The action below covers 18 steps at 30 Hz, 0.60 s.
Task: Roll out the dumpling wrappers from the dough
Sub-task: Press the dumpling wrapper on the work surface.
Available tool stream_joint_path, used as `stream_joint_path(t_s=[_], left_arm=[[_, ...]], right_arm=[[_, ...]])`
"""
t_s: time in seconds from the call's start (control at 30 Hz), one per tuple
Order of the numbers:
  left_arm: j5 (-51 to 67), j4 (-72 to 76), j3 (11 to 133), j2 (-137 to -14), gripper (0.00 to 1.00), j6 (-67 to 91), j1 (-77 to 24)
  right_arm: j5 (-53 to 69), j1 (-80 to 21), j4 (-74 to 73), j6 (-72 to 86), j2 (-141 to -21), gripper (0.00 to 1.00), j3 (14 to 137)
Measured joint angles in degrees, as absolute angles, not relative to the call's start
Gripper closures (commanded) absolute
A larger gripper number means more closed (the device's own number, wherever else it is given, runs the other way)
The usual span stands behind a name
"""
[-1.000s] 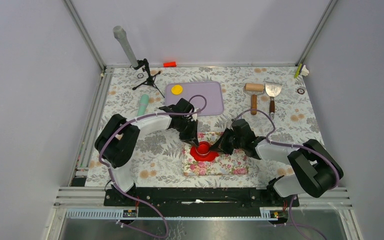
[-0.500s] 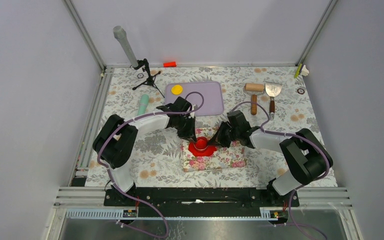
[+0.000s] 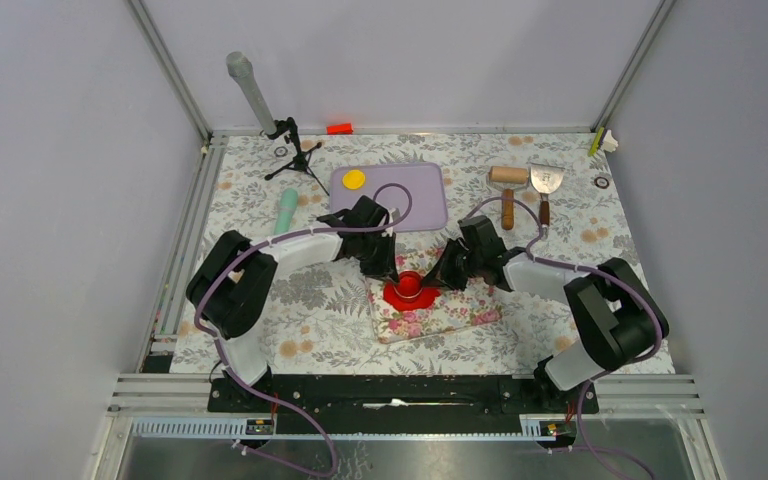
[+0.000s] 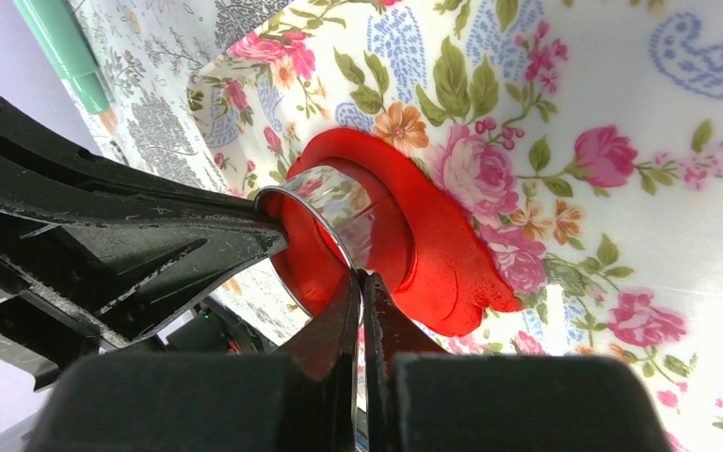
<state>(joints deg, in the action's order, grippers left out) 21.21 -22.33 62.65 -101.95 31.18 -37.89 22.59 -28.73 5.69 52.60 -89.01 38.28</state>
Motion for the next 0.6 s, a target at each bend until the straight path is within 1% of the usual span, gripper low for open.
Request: stream_joint_path(t_s=[0.13, 0.2, 0.23, 0.27, 0.33, 0.37, 0.47, 0.6], left_arm=[[20.8, -22.4, 63.0, -102.0, 1.00, 31.2, -39.2], [20.7, -22.8, 63.5, -102.0, 0.91, 31.3, -39.7], [20.7, -23.0, 63.7, -102.1, 0.85, 31.3, -40.1], [20.7, -23.2, 63.9, -102.2, 0.80, 31.2, -40.3], [21.2, -24.4, 64.6, -102.4, 0.71, 31.0, -40.7], [21.6, -25.3, 64.8, -102.4, 0.69, 31.0, -40.9], [22.3, -26.5, 64.9, -102.4, 0.63, 31.0, -41.4], [22.7, -28.6, 65.6, -102.4, 0.62, 30.9, -41.6]], right_arm=[[21.3, -28.7, 1.7, 51.2, -87.5, 1.00, 39.0], [20.8, -28.7, -0.1, 50.8, -86.8, 1.00, 39.2], [20.6, -28.7, -0.7, 50.7, -86.5, 0.93, 39.2], [20.4, -28.7, -1.4, 50.6, -86.1, 0.84, 39.2], [19.9, -28.7, -2.7, 50.5, -85.9, 0.69, 39.5], [19.0, -28.7, -3.2, 50.2, -85.9, 0.66, 39.7], [17.3, -28.3, -4.8, 49.8, -85.8, 0.63, 40.0], [15.9, -28.0, -5.8, 49.8, -84.9, 0.64, 40.0]])
